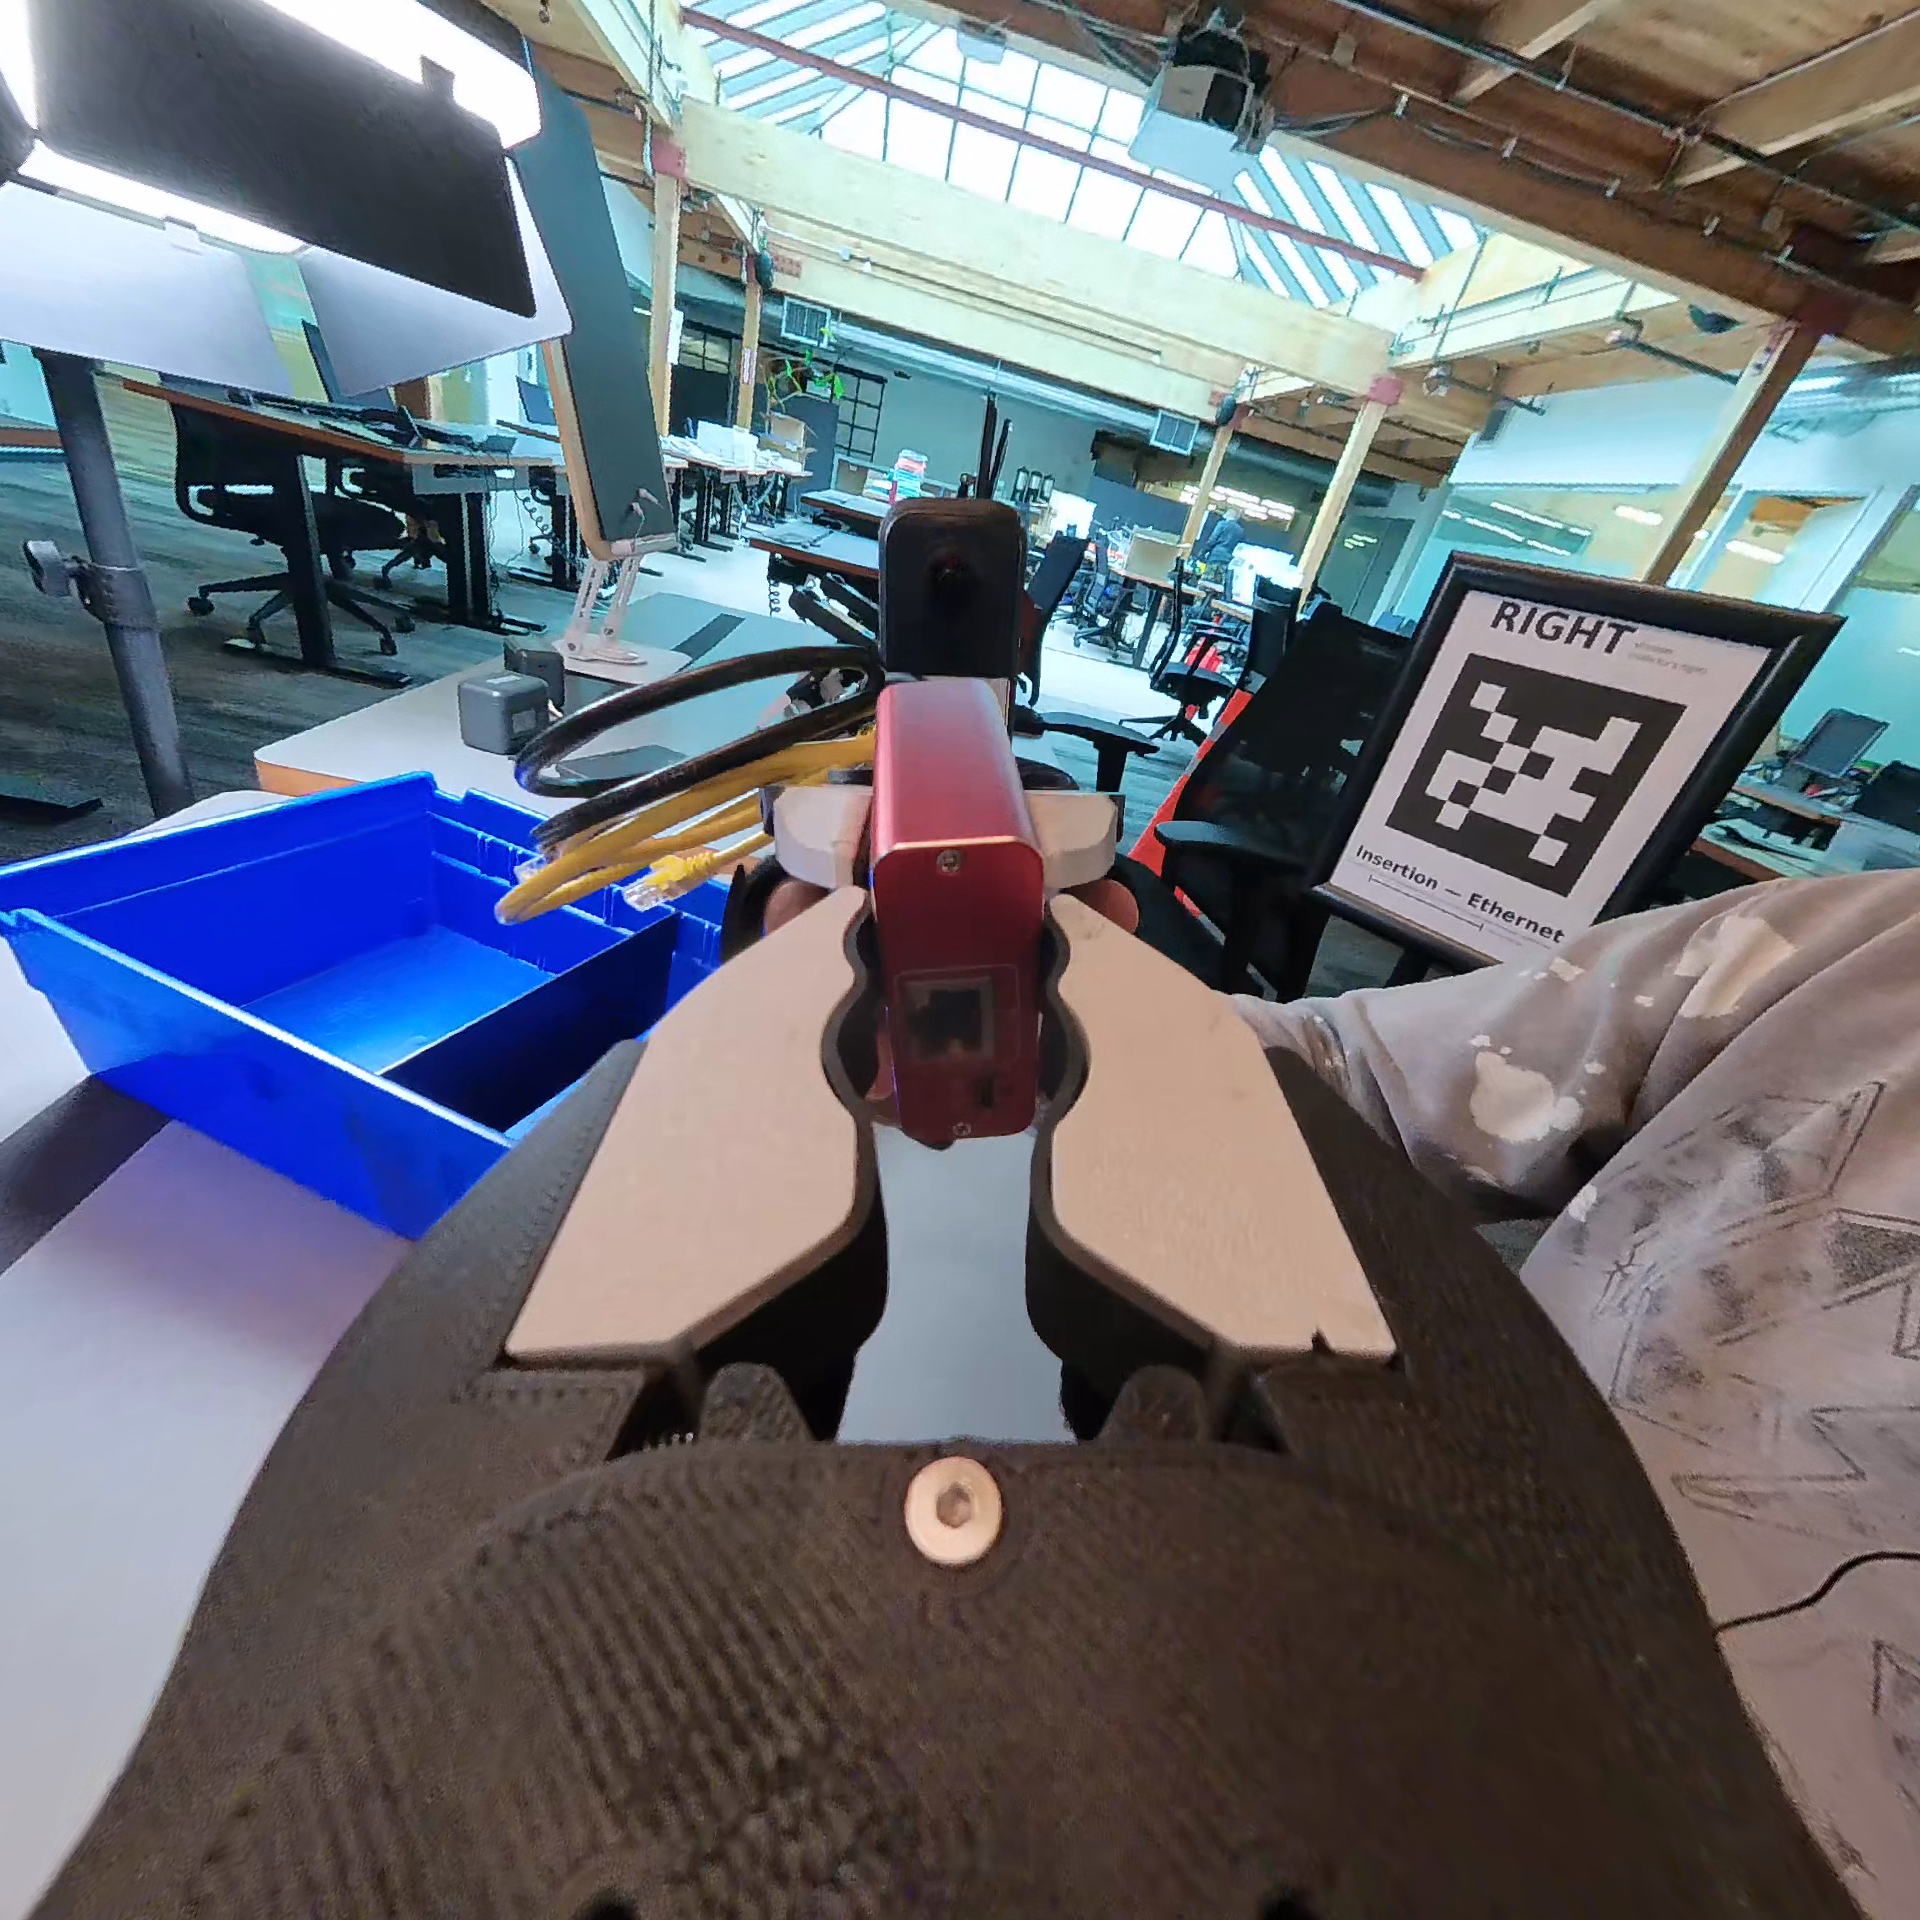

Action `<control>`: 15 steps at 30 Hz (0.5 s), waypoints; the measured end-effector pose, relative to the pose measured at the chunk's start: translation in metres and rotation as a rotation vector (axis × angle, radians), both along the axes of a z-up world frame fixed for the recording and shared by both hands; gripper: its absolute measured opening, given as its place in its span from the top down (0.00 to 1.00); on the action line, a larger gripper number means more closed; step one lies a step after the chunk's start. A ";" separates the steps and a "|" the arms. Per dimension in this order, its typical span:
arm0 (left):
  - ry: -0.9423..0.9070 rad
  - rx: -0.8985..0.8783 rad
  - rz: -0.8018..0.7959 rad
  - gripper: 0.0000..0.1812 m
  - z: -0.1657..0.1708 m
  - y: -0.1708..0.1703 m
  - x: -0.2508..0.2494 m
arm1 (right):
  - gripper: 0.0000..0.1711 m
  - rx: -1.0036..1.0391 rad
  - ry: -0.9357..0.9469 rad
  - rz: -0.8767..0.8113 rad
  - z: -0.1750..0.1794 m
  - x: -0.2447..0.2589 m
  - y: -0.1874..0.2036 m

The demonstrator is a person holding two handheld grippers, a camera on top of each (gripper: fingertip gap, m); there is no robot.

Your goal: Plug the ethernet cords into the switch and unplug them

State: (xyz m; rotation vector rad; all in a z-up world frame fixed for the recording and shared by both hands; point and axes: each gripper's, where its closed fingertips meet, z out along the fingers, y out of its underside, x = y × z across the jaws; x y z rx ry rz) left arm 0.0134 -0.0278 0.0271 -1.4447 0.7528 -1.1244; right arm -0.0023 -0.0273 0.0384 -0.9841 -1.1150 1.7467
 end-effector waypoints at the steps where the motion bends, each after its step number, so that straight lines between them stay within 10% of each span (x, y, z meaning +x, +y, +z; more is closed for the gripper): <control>1: 0.007 -0.003 -0.003 0.85 -0.001 0.000 -0.001 | 0.83 0.008 -0.007 -0.004 -0.001 -0.001 0.000; 15: 0.055 0.037 -0.004 0.85 0.002 -0.006 -0.004 | 0.83 0.034 0.021 -0.013 0.000 -0.002 -0.004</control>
